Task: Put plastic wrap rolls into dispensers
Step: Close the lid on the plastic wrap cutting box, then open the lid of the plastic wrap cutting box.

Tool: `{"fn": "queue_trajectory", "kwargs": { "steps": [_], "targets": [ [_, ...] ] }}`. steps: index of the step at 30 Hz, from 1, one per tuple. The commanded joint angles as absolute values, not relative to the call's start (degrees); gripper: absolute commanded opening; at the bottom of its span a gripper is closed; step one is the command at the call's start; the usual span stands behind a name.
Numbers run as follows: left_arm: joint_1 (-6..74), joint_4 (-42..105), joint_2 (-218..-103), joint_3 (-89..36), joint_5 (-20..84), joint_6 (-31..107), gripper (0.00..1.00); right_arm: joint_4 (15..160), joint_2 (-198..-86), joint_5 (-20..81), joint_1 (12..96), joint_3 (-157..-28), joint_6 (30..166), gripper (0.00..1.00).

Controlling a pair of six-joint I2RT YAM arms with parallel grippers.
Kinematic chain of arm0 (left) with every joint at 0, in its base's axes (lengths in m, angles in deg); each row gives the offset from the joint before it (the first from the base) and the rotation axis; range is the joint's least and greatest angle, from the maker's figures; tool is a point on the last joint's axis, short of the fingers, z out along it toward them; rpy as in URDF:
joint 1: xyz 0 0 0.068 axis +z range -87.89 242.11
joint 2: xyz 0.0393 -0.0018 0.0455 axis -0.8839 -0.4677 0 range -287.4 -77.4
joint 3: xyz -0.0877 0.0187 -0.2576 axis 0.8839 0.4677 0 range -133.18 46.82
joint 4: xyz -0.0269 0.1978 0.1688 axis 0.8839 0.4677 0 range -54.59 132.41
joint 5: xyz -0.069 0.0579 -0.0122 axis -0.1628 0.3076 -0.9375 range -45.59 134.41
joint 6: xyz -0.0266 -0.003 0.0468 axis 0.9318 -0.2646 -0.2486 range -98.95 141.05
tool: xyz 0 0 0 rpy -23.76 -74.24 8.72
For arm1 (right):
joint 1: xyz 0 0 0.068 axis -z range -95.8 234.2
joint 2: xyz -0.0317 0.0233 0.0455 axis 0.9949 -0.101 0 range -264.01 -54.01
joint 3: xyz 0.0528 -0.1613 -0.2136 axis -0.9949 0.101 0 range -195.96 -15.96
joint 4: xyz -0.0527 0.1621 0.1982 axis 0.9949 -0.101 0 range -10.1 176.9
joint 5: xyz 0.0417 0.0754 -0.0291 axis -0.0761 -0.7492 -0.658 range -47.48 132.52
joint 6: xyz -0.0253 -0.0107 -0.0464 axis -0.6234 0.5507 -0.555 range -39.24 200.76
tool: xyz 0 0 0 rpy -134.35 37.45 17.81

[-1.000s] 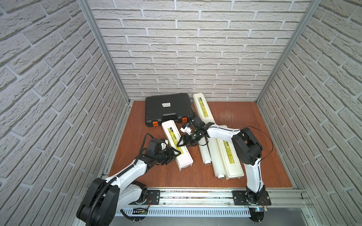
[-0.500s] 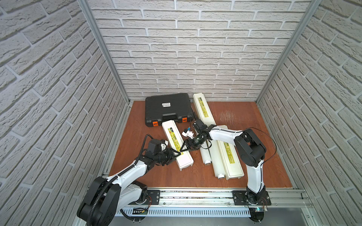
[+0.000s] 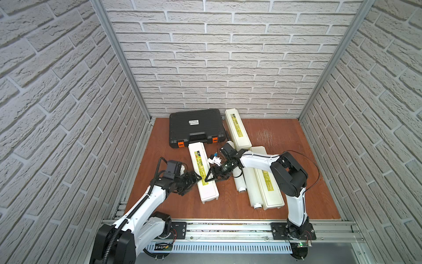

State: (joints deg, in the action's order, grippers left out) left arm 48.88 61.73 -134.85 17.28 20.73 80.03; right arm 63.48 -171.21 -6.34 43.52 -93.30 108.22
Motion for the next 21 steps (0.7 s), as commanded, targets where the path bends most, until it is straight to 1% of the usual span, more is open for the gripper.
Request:
{"fn": "queue_trajectory", "kwargs": {
  "steps": [1, 5, 7, 9, 13, 16, 18, 21],
  "targets": [
    [52.5, 67.5, -138.6, 15.0, 27.2, 75.2, 0.87, 59.5, -174.1, -1.6, 41.0, -93.6, 109.8, 0.84],
    [56.3, 63.9, -145.6, 11.9, 27.6, 71.7, 0.88, 61.1, -174.1, -1.3, 41.0, -95.7, 111.3, 0.86],
    [59.6, 60.6, -149.9, 10.7, 24.6, 71.1, 0.85, 62.0, -174.1, -1.4, 40.5, -96.9, 112.1, 0.86],
    [61.0, 60.5, -153.0, 7.9, 24.0, 70.0, 0.82, 61.7, -172.9, 0.8, 40.4, -97.5, 112.3, 0.88],
    [61.6, 62.6, -155.6, 3.9, 25.6, 67.0, 0.80, 61.0, -168.7, 9.7, 40.6, -97.6, 112.1, 0.90],
    [61.8, 62.7, -157.4, 2.9, 25.0, 66.5, 0.80, 60.7, -167.7, 14.8, 40.5, -98.3, 112.1, 0.90],
    [61.7, 60.9, -158.3, 3.5, 24.0, 67.0, 0.79, 60.8, -166.1, 16.4, 40.6, -98.9, 112.1, 0.90],
    [61.6, 58.6, -158.8, 3.7, 22.2, 67.8, 0.79, 59.4, -166.5, 18.4, 40.5, -100.7, 111.7, 0.90]
  ]
}}
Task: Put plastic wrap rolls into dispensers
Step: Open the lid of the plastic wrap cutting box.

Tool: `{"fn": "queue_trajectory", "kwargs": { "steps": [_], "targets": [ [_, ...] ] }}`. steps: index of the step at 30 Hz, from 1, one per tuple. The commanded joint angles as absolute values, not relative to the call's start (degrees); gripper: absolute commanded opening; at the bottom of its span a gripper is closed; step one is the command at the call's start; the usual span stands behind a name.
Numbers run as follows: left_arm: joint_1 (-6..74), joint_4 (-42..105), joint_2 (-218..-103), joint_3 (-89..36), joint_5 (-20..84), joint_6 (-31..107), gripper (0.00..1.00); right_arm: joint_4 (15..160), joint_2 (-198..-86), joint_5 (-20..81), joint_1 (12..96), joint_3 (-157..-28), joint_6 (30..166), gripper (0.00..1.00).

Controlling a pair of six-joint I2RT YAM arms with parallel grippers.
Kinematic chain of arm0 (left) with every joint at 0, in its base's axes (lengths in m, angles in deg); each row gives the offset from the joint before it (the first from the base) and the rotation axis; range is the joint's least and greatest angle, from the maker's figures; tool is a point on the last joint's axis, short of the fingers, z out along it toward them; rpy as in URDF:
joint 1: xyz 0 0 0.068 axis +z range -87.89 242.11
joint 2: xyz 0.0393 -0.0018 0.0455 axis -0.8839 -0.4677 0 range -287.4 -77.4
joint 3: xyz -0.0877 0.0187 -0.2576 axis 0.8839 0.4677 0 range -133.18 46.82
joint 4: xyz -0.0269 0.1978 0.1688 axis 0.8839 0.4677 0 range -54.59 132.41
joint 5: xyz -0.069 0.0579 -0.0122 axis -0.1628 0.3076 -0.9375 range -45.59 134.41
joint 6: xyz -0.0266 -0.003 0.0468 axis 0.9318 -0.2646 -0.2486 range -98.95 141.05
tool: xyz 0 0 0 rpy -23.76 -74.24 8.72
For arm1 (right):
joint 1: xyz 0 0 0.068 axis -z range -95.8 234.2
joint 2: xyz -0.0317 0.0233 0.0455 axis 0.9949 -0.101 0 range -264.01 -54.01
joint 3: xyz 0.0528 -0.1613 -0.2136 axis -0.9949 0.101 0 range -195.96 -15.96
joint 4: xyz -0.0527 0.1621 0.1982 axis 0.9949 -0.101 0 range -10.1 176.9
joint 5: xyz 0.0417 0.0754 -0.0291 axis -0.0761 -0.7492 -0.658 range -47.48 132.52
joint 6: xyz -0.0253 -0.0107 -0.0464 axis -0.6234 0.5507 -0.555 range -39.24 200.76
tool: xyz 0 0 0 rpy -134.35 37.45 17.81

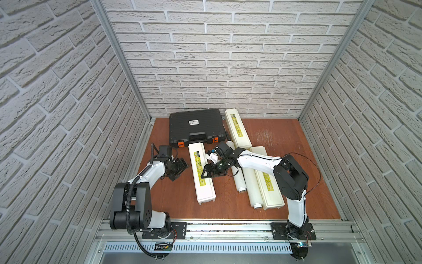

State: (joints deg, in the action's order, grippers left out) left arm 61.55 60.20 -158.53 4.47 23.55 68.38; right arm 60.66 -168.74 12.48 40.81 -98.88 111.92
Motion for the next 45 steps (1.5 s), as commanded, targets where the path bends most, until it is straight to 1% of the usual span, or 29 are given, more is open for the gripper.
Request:
{"fn": "queue_trajectory", "kwargs": {
  "steps": [1, 4, 7, 12, 18, 19, 20, 24, 28, 32, 35, 41, 43, 45],
  "targets": [
    [61.4, 58.5, -158.5, 3.5, 21.9, 67.9, 0.79, 59.2, -166.2, 19.5, 40.5, -101.1, 111.6, 0.90],
    [61.1, 59.3, -156.5, 3.5, 22.9, 67.6, 0.79, 56.7, -165.0, 24.2, 40.4, -103.3, 110.6, 0.92],
    [60.6, 57.6, -156.3, 4.2, 22.2, 68.5, 0.80, 53.1, -165.1, 28.6, 39.6, -108.2, 109.8, 0.93],
    [58.4, 53.8, -160.0, 3.9, 21.0, 69.5, 0.81, 47.2, -168.8, 35.0, 36.7, -116.2, 111.1, 0.93],
    [56.9, 49.0, -163.2, 3.6, 18.5, 71.4, 0.83, 43.1, -173.0, 41.7, 33.6, -121.3, 115.0, 0.94],
    [57.1, 47.9, -163.3, 4.0, 17.7, 72.1, 0.84, 41.7, -173.5, 43.7, 33.1, -122.2, 115.6, 0.96],
    [57.2, 47.9, -163.2, 3.9, 17.4, 72.2, 0.84, 40.9, -173.9, 45.2, 32.7, -122.8, 116.0, 1.00],
    [59.5, 50.9, -160.8, 3.7, 19.4, 71.9, 0.87, 38.1, -175.7, 48.2, 31.5, -125.7, 117.6, 1.00],
    [62.7, 53.9, -157.0, 3.7, 21.2, 70.9, 0.89, 33.1, -179.7, 51.5, 29.9, -131.4, 117.2, 1.00],
    [63.9, 55.7, -155.3, 3.4, 21.9, 69.9, 0.90, 29.9, -183.8, 52.0, 29.3, -136.3, 117.5, 1.00],
    [63.9, 55.6, -155.3, 4.0, 21.6, 69.9, 0.91, 27.4, -185.8, 52.8, 29.1, -139.1, 117.7, 0.98],
    [63.9, 54.9, -155.6, 5.2, 21.2, 70.0, 0.91, 24.8, -188.7, 52.8, 29.0, -142.8, 117.8, 0.90],
    [63.9, 54.8, -155.7, 5.3, 20.9, 69.8, 0.91, 24.6, -189.5, 51.7, 29.0, -143.9, 117.6, 0.76],
    [63.8, 55.1, -155.8, 5.0, 20.9, 69.6, 0.91, 24.8, -189.7, 50.5, 29.1, -144.5, 117.5, 0.67]
  ]
}}
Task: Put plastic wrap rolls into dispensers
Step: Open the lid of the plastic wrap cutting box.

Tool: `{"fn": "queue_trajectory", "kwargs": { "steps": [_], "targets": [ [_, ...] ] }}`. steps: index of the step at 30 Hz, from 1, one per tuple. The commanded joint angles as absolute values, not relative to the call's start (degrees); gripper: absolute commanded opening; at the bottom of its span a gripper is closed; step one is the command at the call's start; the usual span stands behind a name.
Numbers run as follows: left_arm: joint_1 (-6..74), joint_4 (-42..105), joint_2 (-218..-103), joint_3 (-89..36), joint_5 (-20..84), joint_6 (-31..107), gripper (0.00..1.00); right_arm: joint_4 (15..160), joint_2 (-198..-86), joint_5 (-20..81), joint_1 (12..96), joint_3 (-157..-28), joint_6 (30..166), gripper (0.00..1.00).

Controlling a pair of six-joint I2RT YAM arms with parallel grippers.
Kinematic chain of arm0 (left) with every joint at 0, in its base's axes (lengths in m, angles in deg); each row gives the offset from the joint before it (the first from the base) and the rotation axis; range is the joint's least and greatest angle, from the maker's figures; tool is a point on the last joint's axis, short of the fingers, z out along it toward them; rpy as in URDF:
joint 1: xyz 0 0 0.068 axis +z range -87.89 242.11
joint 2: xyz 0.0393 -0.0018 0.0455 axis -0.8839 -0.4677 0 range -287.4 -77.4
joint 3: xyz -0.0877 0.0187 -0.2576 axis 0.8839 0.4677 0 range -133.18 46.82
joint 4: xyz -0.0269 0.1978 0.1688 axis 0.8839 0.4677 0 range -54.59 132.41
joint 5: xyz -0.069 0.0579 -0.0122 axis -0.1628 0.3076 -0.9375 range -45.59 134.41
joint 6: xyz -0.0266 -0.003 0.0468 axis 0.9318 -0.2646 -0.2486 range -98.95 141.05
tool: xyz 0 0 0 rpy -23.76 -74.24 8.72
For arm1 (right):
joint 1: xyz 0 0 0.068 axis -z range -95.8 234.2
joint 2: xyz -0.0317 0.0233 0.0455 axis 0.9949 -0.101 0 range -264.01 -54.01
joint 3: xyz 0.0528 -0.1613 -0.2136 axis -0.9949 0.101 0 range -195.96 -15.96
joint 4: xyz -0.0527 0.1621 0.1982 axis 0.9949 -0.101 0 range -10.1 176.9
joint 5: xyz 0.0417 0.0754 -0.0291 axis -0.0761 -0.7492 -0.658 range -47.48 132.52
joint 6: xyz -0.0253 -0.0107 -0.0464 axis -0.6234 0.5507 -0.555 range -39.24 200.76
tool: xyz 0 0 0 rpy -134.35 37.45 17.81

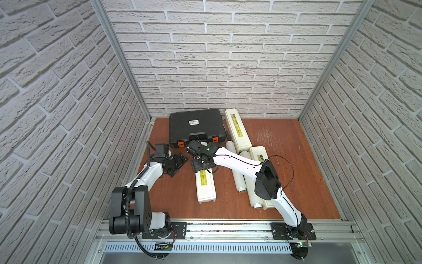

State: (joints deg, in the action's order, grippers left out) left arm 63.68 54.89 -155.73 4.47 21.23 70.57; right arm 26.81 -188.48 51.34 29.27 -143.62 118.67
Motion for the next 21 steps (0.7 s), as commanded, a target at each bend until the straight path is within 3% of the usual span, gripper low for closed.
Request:
{"fn": "queue_trajectory", "kwargs": {
  "steps": [1, 3, 14, 21],
  "targets": [
    [63.8, 55.3, -155.8, 4.8, 20.9, 69.3, 0.91, 25.1, -189.6, 49.6, 29.1, -144.5, 117.6, 0.63],
    [63.6, 55.9, -155.6, 4.2, 20.9, 69.0, 0.91, 25.8, -188.7, 47.9, 29.4, -144.2, 118.1, 0.57],
    [60.3, 58.9, -155.1, 0.3, 19.5, 68.5, 0.90, 50.5, -173.0, 32.8, 35.1, -119.3, 122.7, 0.56],
    [57.8, 55.7, -158.6, 0.1, 18.7, 70.9, 0.89, 57.2, -171.5, 24.9, 38.6, -115.1, 123.3, 0.56]
  ]
}}
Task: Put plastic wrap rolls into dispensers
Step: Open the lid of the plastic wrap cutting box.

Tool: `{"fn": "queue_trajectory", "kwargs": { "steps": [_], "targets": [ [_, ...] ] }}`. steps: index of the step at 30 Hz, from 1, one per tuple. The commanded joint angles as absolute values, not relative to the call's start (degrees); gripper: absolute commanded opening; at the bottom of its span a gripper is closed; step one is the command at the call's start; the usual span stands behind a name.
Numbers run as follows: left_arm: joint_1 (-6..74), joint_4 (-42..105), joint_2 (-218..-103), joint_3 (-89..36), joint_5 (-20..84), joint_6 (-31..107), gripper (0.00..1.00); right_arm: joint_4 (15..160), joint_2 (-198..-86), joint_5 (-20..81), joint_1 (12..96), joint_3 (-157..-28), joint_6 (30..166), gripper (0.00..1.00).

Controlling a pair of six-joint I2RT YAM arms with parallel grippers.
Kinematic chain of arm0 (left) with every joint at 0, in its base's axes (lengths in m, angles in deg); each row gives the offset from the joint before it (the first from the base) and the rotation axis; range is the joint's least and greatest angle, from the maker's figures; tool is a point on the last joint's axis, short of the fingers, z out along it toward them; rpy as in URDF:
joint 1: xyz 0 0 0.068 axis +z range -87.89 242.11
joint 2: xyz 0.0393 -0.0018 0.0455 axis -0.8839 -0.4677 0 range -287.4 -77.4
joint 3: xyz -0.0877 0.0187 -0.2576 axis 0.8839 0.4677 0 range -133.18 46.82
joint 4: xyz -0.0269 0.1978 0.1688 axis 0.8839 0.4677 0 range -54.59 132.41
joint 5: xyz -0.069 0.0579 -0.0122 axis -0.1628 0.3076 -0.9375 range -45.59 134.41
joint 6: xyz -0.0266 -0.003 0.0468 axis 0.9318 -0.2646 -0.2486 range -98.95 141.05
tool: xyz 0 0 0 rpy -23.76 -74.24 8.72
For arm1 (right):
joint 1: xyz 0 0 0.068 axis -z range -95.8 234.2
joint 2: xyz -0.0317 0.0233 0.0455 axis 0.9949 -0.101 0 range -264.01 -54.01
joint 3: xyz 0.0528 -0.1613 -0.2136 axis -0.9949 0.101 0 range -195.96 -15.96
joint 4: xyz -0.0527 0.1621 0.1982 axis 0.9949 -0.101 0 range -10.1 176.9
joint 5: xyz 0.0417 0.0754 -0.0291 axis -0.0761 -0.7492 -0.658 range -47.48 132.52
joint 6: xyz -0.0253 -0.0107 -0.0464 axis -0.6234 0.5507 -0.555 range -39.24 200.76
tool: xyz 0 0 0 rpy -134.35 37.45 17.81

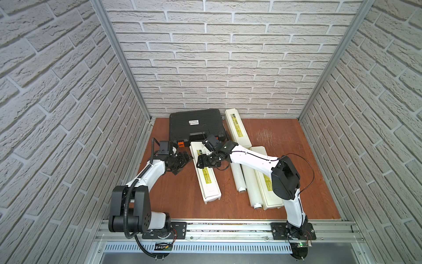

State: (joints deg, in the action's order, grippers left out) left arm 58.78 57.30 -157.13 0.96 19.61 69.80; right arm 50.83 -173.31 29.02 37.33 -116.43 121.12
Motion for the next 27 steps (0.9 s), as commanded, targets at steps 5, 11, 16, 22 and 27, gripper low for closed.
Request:
{"fn": "queue_trajectory", "kwargs": {
  "steps": [5, 11, 16, 22, 27],
  "targets": [
    [55.5, 52.1, -160.7, -0.1, 18.2, 72.9, 0.89, 59.3, -171.7, 21.9, 39.5, -114.4, 123.1, 0.56],
    [52.9, 48.7, -163.3, -1.7, 16.8, 74.7, 0.89, 60.5, -169.6, 20.0, 41.3, -111.5, 121.3, 0.78],
    [50.0, 50.2, -163.5, -5.3, 17.9, 74.0, 0.89, 56.9, -168.2, 16.9, 44.5, -111.2, 116.7, 1.00],
    [46.8, 51.5, -166.7, -8.7, 18.6, 73.4, 0.89, 56.4, -167.8, 4.8, 49.0, -108.4, 112.2, 1.00],
    [46.6, 52.8, -167.1, -9.4, 19.7, 73.0, 0.89, 48.6, -169.4, 4.8, 51.1, -107.0, 104.3, 1.00]
  ]
}}
